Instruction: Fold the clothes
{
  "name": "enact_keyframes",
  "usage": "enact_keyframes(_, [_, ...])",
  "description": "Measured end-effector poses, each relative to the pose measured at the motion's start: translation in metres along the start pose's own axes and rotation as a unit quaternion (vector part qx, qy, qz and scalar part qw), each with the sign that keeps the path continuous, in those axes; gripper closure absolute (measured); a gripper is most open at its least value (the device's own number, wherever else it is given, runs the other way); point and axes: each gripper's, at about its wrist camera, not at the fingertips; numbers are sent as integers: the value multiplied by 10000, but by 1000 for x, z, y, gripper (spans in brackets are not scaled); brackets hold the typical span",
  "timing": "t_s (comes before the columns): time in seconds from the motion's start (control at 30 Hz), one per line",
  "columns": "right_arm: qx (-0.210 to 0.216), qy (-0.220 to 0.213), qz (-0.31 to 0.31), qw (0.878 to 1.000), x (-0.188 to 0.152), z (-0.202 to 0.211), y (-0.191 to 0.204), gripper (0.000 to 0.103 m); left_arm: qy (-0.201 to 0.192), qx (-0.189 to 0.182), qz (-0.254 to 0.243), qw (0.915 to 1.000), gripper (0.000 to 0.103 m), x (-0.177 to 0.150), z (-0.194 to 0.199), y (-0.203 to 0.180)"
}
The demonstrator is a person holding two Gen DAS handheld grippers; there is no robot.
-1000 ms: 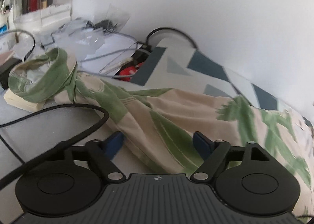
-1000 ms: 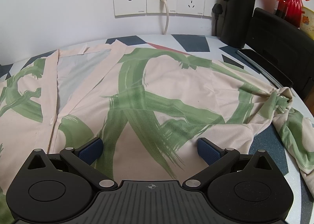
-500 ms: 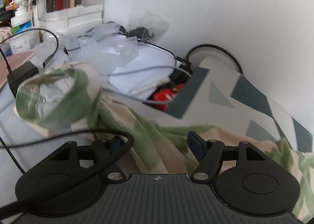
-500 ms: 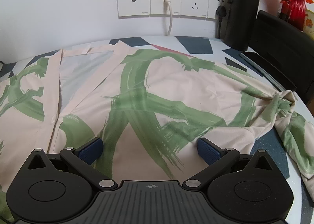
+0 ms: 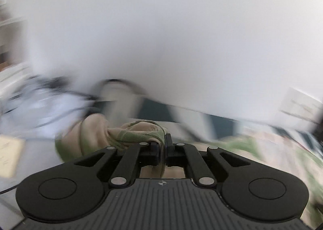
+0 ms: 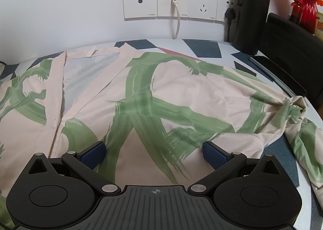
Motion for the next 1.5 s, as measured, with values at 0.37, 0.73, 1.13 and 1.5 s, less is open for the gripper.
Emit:
enact_keyframes(0.37, [-6,-49,2,10000,-1,-1,1,1,1243,-1317,-1284,9750,97,-75,-50,-125])
enact_keyframes(0.73, [29,33,28,10000,2,-1,0,1,1018,-1255,-1934,9677,24,-67,-9,-116])
enact_keyframes(1.13, [131,582,152,9981,23,-7,6,1,1226,-93,-1788,9762,18,-97,13,-28])
enact_keyframes(1.5, [1513,-295,956,9834,80,13,96,1,753,588,-1454,9847,15,-102,-7,-8])
Point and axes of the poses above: each gripper's, at about its wrist camera, not at the fingertips, and z roughly against the way its jaws point, y to its left, x to its top, and after that the axes turned 6 degrees about z, right-handed
